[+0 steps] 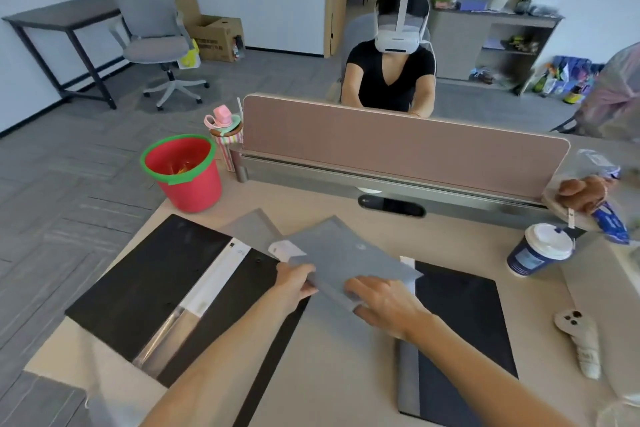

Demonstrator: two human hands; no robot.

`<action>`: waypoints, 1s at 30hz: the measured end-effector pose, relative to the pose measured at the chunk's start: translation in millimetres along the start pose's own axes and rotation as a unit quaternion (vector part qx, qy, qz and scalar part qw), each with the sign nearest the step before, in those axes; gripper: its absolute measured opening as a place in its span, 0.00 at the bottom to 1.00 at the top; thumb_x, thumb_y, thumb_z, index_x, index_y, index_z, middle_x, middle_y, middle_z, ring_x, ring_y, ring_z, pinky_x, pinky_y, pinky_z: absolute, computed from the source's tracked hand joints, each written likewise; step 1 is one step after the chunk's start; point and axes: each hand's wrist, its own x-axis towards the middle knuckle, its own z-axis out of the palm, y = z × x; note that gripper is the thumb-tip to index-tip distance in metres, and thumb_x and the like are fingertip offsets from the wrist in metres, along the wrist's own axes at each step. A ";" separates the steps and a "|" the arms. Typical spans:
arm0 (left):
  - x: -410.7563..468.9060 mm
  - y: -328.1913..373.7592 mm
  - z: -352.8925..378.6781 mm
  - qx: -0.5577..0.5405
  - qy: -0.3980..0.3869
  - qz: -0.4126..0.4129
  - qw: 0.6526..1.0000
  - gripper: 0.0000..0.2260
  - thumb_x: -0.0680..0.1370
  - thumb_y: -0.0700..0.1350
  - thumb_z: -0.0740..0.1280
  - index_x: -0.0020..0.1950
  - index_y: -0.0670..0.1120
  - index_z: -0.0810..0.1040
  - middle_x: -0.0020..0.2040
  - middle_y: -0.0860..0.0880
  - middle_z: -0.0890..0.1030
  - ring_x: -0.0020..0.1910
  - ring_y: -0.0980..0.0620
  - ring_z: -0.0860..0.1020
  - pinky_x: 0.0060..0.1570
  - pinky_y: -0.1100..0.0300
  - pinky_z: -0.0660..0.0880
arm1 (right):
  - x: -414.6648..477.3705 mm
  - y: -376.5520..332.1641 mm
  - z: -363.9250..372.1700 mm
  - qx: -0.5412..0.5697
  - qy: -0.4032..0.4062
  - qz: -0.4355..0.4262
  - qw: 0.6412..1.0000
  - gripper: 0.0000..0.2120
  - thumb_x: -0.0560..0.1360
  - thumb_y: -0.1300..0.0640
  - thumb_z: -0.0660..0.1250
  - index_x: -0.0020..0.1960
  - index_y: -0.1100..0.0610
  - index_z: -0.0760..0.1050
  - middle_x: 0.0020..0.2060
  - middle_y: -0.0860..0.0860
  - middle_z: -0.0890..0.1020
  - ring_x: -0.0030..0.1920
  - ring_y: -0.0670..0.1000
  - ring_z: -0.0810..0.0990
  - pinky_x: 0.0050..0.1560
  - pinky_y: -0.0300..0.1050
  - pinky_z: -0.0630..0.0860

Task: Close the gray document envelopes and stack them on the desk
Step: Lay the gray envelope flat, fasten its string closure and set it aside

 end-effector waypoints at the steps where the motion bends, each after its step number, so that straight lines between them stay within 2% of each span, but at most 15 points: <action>1: 2.4 3.4 -1.7 0.014 -0.008 0.010 1.000 0.22 0.74 0.30 0.65 0.67 0.40 0.69 0.59 0.38 0.79 0.57 0.39 0.80 0.37 0.49 0.82 | -1.7 2.3 -1.8 -0.001 -0.025 0.012 1.000 0.12 0.71 0.49 0.58 0.51 0.53 0.70 0.42 0.49 0.80 0.40 0.54 0.79 0.31 0.49 0.75; 3: 0.0 13.1 -4.7 0.042 -0.021 0.039 0.998 0.22 0.75 0.30 0.64 0.67 0.44 0.70 0.60 0.42 0.79 0.57 0.42 0.78 0.35 0.51 0.81 | -4.0 9.4 -4.0 -0.021 -0.064 0.053 0.996 0.16 0.75 0.45 0.57 0.57 0.52 0.70 0.50 0.50 0.80 0.49 0.55 0.79 0.41 0.52 0.77; 6: -1.6 28.4 -15.4 0.071 -0.054 0.071 0.994 0.22 0.75 0.30 0.61 0.65 0.48 0.70 0.60 0.44 0.79 0.59 0.43 0.77 0.41 0.51 0.80 | -6.5 19.3 -6.0 -0.044 -0.077 0.121 0.989 0.19 0.77 0.43 0.59 0.63 0.53 0.69 0.57 0.51 0.79 0.55 0.57 0.79 0.47 0.52 0.76; 10: 2.5 42.1 -39.9 0.106 -0.090 0.082 0.987 0.25 0.75 0.32 0.59 0.70 0.51 0.68 0.63 0.44 0.79 0.60 0.45 0.78 0.47 0.52 0.79 | -6.5 31.8 -4.6 -0.080 -0.076 0.156 0.981 0.17 0.76 0.48 0.59 0.62 0.54 0.69 0.58 0.52 0.78 0.56 0.57 0.78 0.45 0.51 0.76; 13: 0.4 49.1 -56.2 0.121 -0.089 0.084 0.985 0.24 0.76 0.32 0.57 0.69 0.50 0.68 0.63 0.44 0.79 0.57 0.46 0.79 0.47 0.53 0.78 | -4.0 39.9 -4.3 -0.101 -0.067 0.148 0.982 0.16 0.74 0.53 0.61 0.60 0.56 0.71 0.54 0.52 0.78 0.52 0.57 0.78 0.38 0.50 0.75; 15: 2.6 50.5 -70.8 0.133 -0.081 0.077 0.985 0.24 0.76 0.33 0.57 0.70 0.52 0.67 0.63 0.45 0.78 0.58 0.46 0.78 0.49 0.53 0.78 | -0.2 43.7 -0.1 -0.115 -0.073 0.144 0.980 0.16 0.71 0.55 0.64 0.58 0.56 0.73 0.51 0.52 0.80 0.48 0.57 0.78 0.34 0.50 0.76; 17: 7.9 48.2 -86.9 0.150 -0.074 0.064 0.984 0.27 0.76 0.33 0.57 0.71 0.54 0.65 0.64 0.46 0.77 0.61 0.46 0.77 0.51 0.52 0.78 | 3.7 44.4 7.8 -0.125 -0.074 0.151 0.978 0.11 0.74 0.53 0.63 0.55 0.56 0.75 0.47 0.52 0.81 0.45 0.56 0.79 0.32 0.50 0.78; 19: 17.0 43.7 -103.0 0.164 -0.059 0.059 0.983 0.27 0.76 0.33 0.56 0.72 0.55 0.64 0.64 0.47 0.77 0.61 0.47 0.77 0.53 0.51 0.77 | 9.3 41.3 18.5 -0.121 -0.085 0.173 0.974 0.11 0.77 0.51 0.59 0.53 0.55 0.75 0.47 0.51 0.81 0.46 0.55 0.79 0.33 0.50 0.79; 22: 33.5 38.2 -126.5 0.230 -0.052 0.068 0.969 0.26 0.76 0.37 0.56 0.71 0.58 0.63 0.64 0.50 0.78 0.61 0.48 0.78 0.60 0.46 0.76 | 17.3 35.8 38.2 -0.068 -0.100 0.227 0.966 0.13 0.79 0.52 0.56 0.59 0.55 0.73 0.54 0.51 0.79 0.55 0.55 0.77 0.45 0.51 0.78; 25: 44.7 32.7 -144.2 0.342 -0.064 0.104 0.932 0.27 0.77 0.40 0.57 0.74 0.59 0.60 0.63 0.52 0.77 0.60 0.49 0.77 0.60 0.48 0.76 | 23.7 30.0 62.1 -0.062 -0.145 0.265 0.951 0.15 0.77 0.58 0.57 0.63 0.55 0.72 0.60 0.53 0.78 0.60 0.55 0.74 0.54 0.50 0.74; 27: 49.4 29.5 -150.9 0.436 -0.027 0.141 0.888 0.28 0.75 0.39 0.57 0.74 0.55 0.60 0.62 0.47 0.75 0.61 0.44 0.76 0.58 0.48 0.76 | 28.3 24.7 75.2 -0.062 -0.165 0.271 0.946 0.16 0.76 0.58 0.58 0.64 0.55 0.71 0.61 0.53 0.76 0.61 0.55 0.73 0.56 0.50 0.72; 28: 49.9 27.2 -152.1 0.510 0.009 0.162 0.845 0.27 0.74 0.39 0.58 0.74 0.52 0.62 0.64 0.45 0.72 0.64 0.42 0.73 0.60 0.48 0.75 | 30.9 21.7 80.8 -0.058 -0.162 0.269 0.948 0.17 0.76 0.58 0.59 0.64 0.55 0.71 0.63 0.53 0.75 0.63 0.56 0.72 0.56 0.50 0.72; 30: 49.7 20.4 -151.0 0.649 0.067 0.208 0.728 0.26 0.75 0.39 0.61 0.73 0.48 0.62 0.71 0.43 0.64 0.70 0.41 0.63 0.64 0.47 0.70 | 37.2 18.0 90.3 -0.050 -0.157 0.261 0.951 0.18 0.75 0.58 0.61 0.65 0.55 0.71 0.64 0.53 0.74 0.64 0.56 0.71 0.58 0.50 0.70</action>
